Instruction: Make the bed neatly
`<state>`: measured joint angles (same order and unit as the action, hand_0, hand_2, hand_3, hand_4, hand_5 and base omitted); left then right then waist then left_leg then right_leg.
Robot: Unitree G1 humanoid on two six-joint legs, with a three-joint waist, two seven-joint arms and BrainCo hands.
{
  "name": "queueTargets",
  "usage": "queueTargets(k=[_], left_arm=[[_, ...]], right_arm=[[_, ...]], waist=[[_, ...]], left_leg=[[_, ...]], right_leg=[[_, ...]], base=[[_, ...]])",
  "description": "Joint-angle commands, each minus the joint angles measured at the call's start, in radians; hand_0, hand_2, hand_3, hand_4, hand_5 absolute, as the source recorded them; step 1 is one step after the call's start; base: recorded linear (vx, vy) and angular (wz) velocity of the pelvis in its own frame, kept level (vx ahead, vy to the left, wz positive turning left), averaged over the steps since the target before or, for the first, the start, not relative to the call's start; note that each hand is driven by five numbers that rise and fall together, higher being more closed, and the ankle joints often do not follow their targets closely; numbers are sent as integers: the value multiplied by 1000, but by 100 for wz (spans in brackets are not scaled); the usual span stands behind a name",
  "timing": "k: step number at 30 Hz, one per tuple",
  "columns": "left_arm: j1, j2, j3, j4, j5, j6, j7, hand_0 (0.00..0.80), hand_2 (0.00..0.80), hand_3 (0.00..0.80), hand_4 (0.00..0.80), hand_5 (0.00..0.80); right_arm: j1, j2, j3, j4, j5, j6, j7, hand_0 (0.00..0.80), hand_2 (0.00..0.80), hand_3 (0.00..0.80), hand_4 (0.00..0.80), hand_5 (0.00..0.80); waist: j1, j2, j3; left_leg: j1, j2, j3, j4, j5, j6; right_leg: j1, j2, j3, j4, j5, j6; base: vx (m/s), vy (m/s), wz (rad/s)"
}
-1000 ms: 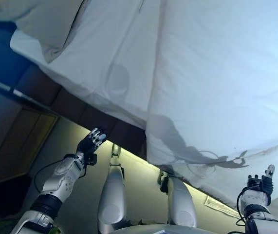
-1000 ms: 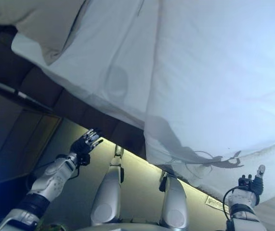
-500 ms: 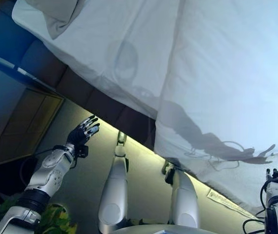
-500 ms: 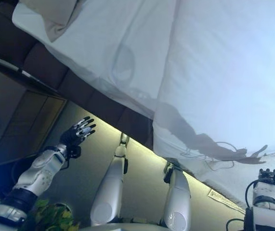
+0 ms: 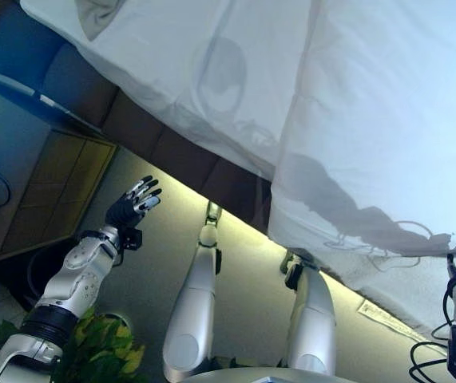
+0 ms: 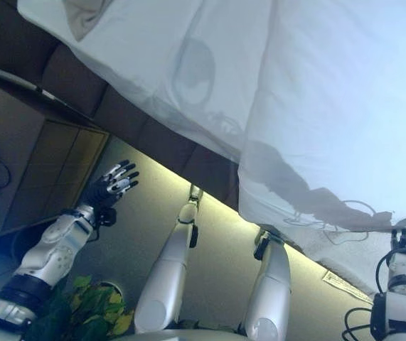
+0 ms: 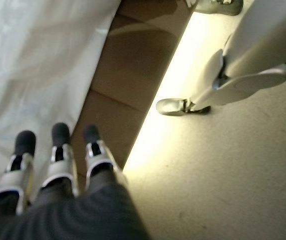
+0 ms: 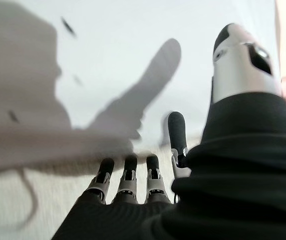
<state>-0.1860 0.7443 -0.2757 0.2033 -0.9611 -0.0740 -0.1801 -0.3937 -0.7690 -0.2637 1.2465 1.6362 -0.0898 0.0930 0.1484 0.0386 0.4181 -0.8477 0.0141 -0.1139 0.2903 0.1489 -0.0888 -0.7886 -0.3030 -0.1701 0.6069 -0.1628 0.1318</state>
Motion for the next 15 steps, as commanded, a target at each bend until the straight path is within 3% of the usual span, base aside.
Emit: queueTargets(k=[1,7,15], left_arm=[[4,-2,62,-43,-45,-29,-31,0,0,0,0,0],[16,16,87,-33,-76,12,-43,0,0,0,0,0],[22,-1,78,-1,-75,17,-51,0,0,0,0,0]], right_arm=[[6,-66,-20,-59,17,-69,69,0,0,0,0,0],[-58,-112,-2,-31,-59,-37,34,0,0,0,0,0],[-105,-150,5,-28,-92,-40,32,0,0,0,0,0]], waist=[[6,18,-16],[23,29,-32],[20,42,-57]], left_leg=[[-69,77,-54,310,-218,-29],[-164,62,-59,538,-324,-16],[-216,46,-56,575,-330,-14]], right_leg=[[-85,-45,72,-41,157,59],[-186,-59,101,199,69,33],[-249,-57,120,232,71,28]], base=[[111,41,9],[35,62,-4],[21,30,12]])
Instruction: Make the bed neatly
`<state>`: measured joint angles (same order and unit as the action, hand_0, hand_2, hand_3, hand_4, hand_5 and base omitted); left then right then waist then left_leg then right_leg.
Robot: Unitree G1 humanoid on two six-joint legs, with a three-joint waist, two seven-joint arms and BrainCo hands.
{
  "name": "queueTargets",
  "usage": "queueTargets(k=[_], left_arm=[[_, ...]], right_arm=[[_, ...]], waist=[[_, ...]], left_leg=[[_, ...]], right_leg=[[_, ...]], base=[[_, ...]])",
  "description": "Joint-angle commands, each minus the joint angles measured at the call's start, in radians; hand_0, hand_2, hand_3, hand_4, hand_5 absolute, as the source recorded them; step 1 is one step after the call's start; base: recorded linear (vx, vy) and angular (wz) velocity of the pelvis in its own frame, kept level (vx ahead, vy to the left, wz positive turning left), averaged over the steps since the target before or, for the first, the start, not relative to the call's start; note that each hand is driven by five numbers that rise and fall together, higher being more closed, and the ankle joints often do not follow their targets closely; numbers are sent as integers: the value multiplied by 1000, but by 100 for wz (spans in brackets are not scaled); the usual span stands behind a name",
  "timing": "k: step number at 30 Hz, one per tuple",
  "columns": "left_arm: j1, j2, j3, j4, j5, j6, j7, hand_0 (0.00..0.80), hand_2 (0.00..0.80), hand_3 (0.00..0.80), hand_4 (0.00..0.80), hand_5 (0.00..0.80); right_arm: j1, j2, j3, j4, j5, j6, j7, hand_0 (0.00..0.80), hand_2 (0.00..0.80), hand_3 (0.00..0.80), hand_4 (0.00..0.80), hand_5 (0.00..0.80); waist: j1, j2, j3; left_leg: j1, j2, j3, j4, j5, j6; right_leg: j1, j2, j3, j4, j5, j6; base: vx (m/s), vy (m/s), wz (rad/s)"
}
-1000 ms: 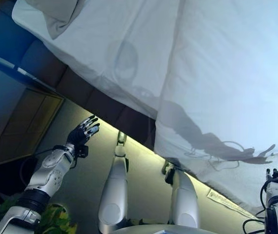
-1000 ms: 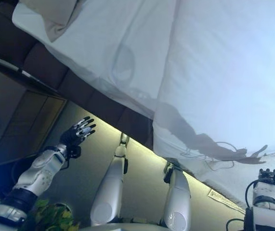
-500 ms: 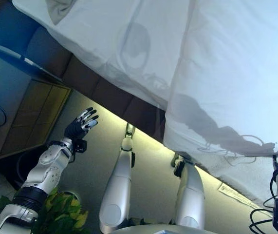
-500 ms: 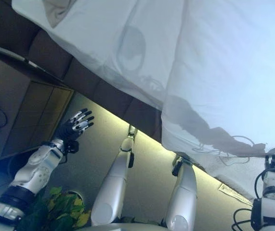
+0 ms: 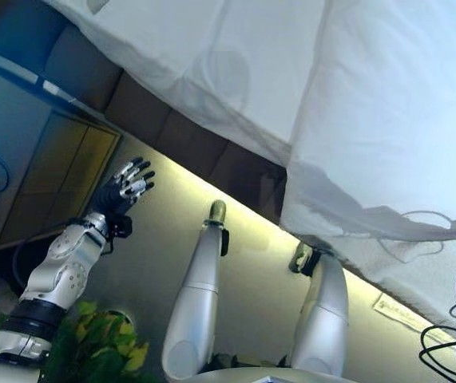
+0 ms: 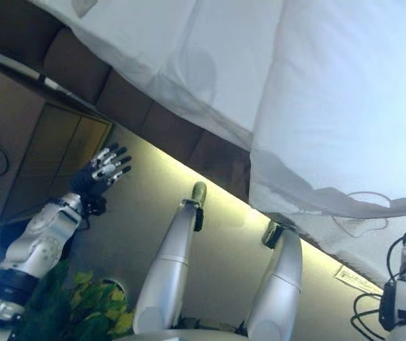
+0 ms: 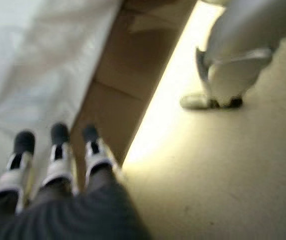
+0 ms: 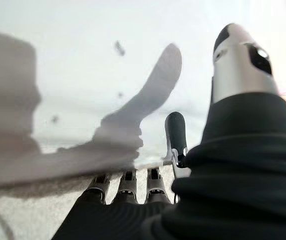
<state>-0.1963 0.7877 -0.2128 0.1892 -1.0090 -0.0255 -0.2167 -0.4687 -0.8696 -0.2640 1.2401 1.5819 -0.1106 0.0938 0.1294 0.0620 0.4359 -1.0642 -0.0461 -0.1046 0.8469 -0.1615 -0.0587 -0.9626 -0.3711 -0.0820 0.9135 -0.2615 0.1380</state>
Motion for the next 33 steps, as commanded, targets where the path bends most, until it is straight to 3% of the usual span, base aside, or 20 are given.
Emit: queueTargets(k=[1,2,3,4,22,30,31,33], left_arm=[[35,-42,14,18,-32,-34,-16,0,0,0,0,0],[36,-40,16,21,-36,-33,-18,0,0,0,0,0],[37,-36,18,24,-36,-30,-20,0,0,0,0,0],[39,-34,20,27,-36,-28,-23,0,0,0,0,0],[38,-41,21,69,-29,-28,-52,0,0,0,0,0],[32,-66,1,79,-17,-17,-26,0,0,0,0,0],[27,-73,-4,85,-9,-13,-25,0,0,0,0,0],[16,-85,-13,96,8,1,-11,0,0,0,0,0]], right_arm=[[-41,-56,8,-25,-48,-21,29,0,0,0,0,0],[-52,-63,11,-29,-54,-22,25,78,78,78,78,78],[-63,-69,15,-35,-56,-27,18,571,571,571,571,571],[-77,-76,18,-39,-54,-32,3,800,800,800,800,800],[-110,-85,9,-34,-63,10,-22,800,800,800,800,800],[-36,-16,0,-89,-45,23,31,800,800,800,800,800],[-23,1,-3,-104,-39,23,34,800,800,800,800,800],[-4,36,-1,-124,-54,22,42,800,800,800,800,800]], waist=[[41,20,-78],[42,20,-81],[44,19,-84],[45,18,-87],[34,21,-115],[28,-3,-151],[26,-11,-154],[25,-24,-171]], left_leg=[[-1,108,-65,17,-18,-45],[-1,109,-65,14,-17,-45],[-2,111,-64,11,-16,-46],[-4,113,-64,11,-14,-47],[18,130,-54,-27,1,-53],[148,154,-33,-155,36,-58],[170,151,-30,-191,73,-57],[233,152,-27,-250,85,-55]], right_leg=[[-78,10,33,-74,172,22],[-79,8,32,-76,173,22],[-80,6,30,-76,174,22],[-82,6,30,-74,174,22],[-70,3,24,-122,203,25],[64,-2,-6,-264,241,38],[90,-6,-16,-312,277,32],[153,-3,-29,-378,292,42]], base=[[7,13,32],[4,0,42],[3,-6,45],[6,-9,18],[1,-1,0],[13,16,4],[-24,35,11],[38,34,11]])
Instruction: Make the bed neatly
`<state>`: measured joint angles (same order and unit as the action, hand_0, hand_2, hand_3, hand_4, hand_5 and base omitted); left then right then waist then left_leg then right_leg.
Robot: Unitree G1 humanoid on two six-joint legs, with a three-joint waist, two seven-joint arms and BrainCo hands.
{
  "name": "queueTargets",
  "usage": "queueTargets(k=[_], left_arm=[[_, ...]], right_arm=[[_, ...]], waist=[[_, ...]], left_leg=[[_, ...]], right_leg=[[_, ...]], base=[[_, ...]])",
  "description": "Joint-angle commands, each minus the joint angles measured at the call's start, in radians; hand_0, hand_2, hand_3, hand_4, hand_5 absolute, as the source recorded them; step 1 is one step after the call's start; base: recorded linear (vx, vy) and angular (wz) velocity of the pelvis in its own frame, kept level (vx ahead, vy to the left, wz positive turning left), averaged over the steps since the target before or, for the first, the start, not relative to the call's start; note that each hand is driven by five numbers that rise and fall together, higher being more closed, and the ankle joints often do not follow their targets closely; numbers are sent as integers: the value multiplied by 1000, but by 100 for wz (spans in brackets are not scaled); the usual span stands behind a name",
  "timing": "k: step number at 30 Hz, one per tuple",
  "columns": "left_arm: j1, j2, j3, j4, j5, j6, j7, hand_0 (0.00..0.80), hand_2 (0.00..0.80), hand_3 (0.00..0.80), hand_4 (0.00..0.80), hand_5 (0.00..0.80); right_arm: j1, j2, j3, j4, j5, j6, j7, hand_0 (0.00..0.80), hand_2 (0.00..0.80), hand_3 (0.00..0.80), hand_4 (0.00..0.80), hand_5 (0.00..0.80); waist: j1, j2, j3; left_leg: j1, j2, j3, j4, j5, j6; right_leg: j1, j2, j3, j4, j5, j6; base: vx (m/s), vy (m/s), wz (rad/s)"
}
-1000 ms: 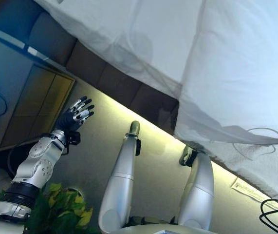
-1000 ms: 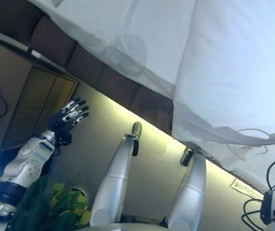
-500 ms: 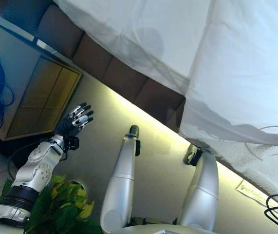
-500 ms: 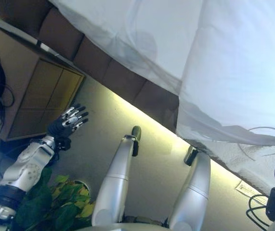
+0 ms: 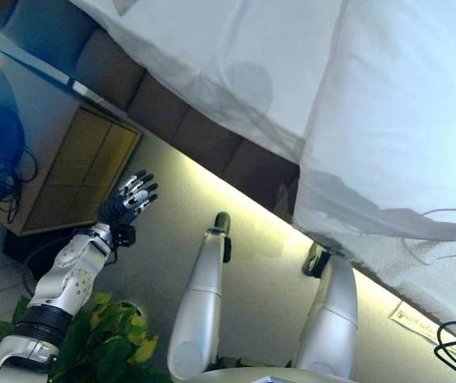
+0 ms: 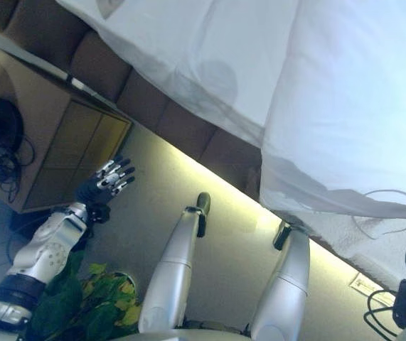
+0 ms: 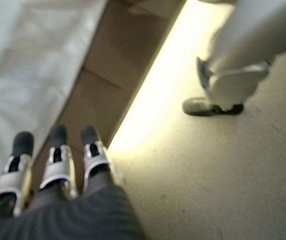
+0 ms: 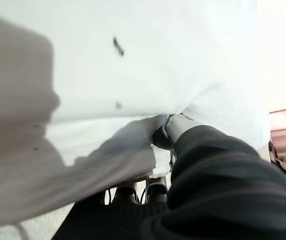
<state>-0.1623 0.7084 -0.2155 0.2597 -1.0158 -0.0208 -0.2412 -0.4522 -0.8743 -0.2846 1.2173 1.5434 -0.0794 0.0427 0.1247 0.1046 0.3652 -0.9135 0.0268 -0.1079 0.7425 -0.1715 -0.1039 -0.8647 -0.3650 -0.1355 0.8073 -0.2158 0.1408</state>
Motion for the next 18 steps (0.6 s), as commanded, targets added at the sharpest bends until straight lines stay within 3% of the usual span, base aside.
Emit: queueTargets(k=[1,12,18], left_arm=[[-23,-10,-16,33,24,2,20,0,0,0,0,0],[-22,-96,-70,72,119,45,59,0,0,0,0,0],[31,-181,-86,23,177,63,92,0,0,0,0,0]], right_arm=[[-17,55,22,-112,-31,-12,90,800,800,800,800,800],[62,219,143,-378,-179,-52,-20,800,800,800,800,800],[166,322,259,-574,-313,-53,-112,800,800,800,800,800]], waist=[[29,-73,-106],[25,-130,-166],[30,-148,-224]], left_leg=[[110,79,-23,-171,103,-9],[396,85,-20,-406,150,-2],[578,104,12,-526,165,-5]], right_leg=[[82,-8,18,-300,256,44],[397,38,-16,-571,325,82],[593,45,-34,-722,360,89]], base=[[82,34,10],[112,21,2],[155,67,3]])
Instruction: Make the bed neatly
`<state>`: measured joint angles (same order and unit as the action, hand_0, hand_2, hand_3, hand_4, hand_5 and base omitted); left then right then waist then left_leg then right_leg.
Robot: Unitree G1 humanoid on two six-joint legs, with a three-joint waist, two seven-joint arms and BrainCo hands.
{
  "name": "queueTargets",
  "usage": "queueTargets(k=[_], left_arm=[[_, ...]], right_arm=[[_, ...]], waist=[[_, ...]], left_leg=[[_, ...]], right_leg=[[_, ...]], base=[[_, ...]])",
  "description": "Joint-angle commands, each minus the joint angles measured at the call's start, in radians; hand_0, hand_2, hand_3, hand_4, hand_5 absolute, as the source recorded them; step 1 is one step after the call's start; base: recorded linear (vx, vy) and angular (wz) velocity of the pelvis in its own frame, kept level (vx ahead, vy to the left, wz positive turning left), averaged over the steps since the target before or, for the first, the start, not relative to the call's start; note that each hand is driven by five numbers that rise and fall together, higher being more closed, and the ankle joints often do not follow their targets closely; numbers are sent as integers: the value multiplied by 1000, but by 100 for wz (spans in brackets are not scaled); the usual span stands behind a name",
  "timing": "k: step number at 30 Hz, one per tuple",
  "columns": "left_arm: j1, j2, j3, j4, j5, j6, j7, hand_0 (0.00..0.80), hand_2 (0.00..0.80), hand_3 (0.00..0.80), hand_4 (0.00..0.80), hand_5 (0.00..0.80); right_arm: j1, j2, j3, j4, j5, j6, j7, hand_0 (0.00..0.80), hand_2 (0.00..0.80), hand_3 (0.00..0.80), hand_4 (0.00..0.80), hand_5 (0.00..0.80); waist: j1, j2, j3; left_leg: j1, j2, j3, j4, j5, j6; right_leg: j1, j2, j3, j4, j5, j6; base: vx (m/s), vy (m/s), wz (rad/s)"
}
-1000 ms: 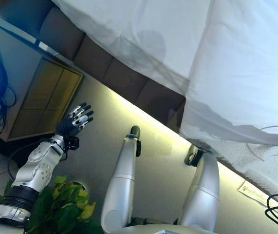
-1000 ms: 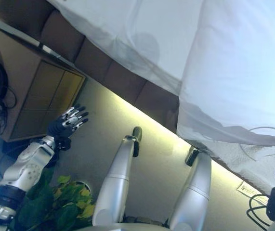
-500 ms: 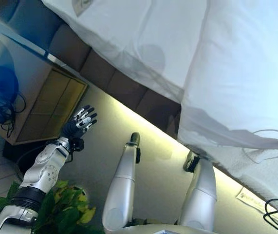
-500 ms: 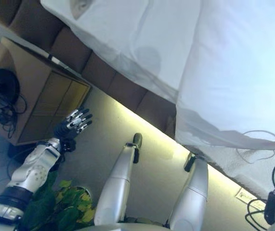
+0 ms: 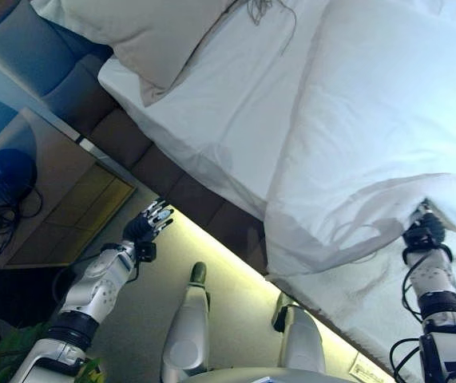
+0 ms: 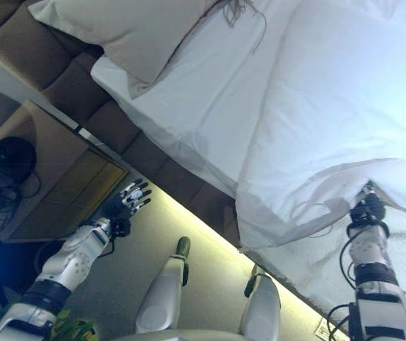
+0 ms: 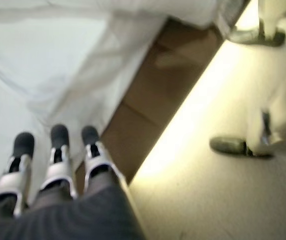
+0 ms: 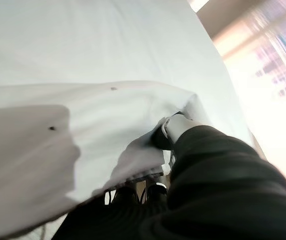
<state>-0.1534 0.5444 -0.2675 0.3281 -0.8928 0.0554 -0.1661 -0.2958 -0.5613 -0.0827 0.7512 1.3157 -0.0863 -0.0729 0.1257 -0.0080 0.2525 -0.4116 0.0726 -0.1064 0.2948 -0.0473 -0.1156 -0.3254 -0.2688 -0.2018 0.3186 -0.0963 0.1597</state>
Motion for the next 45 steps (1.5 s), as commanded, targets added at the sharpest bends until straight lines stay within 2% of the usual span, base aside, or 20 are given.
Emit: queueTargets(k=[1,5,9,12,15,19,29,33,36,37,40,42,45], left_arm=[[29,-29,-39,-47,67,-7,24,0,0,0,0,0],[68,-86,-62,-13,139,36,66,0,0,0,0,0],[61,-151,-117,129,252,29,143,0,0,0,0,0],[32,-193,-148,175,273,40,158,0,0,0,0,0],[-5,-204,-190,159,287,45,153,0,0,0,0,0],[-42,-206,-228,126,278,54,116,0,0,0,0,0],[-92,-197,-301,77,361,64,77,0,0,0,0,0],[-102,-180,-321,53,505,67,119,0,0,0,0,0],[-140,-140,-352,42,836,32,221,0,0,0,0,0],[-155,-123,-360,32,899,28,229,0,0,0,0,0],[-187,-107,-386,5,977,48,217,0,0,0,0,0],[-191,-113,-404,-5,918,83,191,0,0,0,0,0],[-169,-172,-413,18,615,176,154,0,0,0,0,0]], right_arm=[[22,25,78,-135,-108,-36,-4,800,800,800,800,800],[67,112,165,-250,-173,13,-23,800,800,800,800,800],[88,202,284,-372,-299,54,-87,800,800,800,800,800],[93,242,364,-442,-370,92,-125,800,800,800,800,800],[84,258,436,-498,-391,126,-129,800,800,800,800,800],[69,270,500,-524,-418,131,-146,800,800,800,800,800],[65,279,546,-544,-429,165,-206,800,800,800,800,800],[73,290,541,-533,-410,158,-200,800,800,800,800,800],[65,292,537,-525,-386,154,-199,800,800,800,800,800],[61,289,535,-529,-376,153,-201,800,800,800,800,800],[59,287,532,-542,-359,144,-215,800,800,800,800,800],[60,290,528,-547,-352,140,-221,800,800,800,800,800],[69,306,530,-555,-357,130,-229,800,800,800,800,800]], waist=[[31,-37,-120],[34,-34,-165],[12,-29,-204],[-7,-28,-220],[-17,-23,-229],[-16,-18,-234],[-25,-15,-234],[-30,-14,-232],[-32,-17,-230],[-31,-20,-229],[-31,-27,-222],[-33,-30,-217],[-40,-32,-205]], left_leg=[[103,62,15,-89,39,5],[216,77,40,-132,28,5],[303,87,74,-173,28,10],[350,90,93,-196,30,15],[386,92,106,-209,32,13],[411,96,107,-212,30,6],[444,108,111,-220,24,0],[451,112,115,-215,18,-3],[458,111,113,-212,11,-5],[459,110,110,-211,8,-6],[459,110,102,-206,2,-7],[459,110,100,-204,0,-9],[461,112,105,-203,-2,-10]], right_leg=[[82,-51,29,-249,242,71],[183,-49,20,-293,237,75],[239,-43,31,-307,228,70],[266,-39,35,-314,226,64],[290,-35,34,-325,230,60],[309,-32,29,-330,232,57],[323,-32,30,-339,238,66],[320,-36,30,-333,239,72],[319,-40,27,-327,236,78],[318,-41,26,-326,235,80],[315,-44,25,-321,236,86],[312,-44,27,-321,238,89],[303,-45,32,-319,243,94]], base=[[165,71,-2],[193,95,-7],[144,104,-6],[90,66,4],[45,44,-2],[26,12,0],[27,-9,2],[25,-9,0],[47,-21,0],[49,-40,1],[36,-46,2],[23,-48,0],[1,-13,0]])
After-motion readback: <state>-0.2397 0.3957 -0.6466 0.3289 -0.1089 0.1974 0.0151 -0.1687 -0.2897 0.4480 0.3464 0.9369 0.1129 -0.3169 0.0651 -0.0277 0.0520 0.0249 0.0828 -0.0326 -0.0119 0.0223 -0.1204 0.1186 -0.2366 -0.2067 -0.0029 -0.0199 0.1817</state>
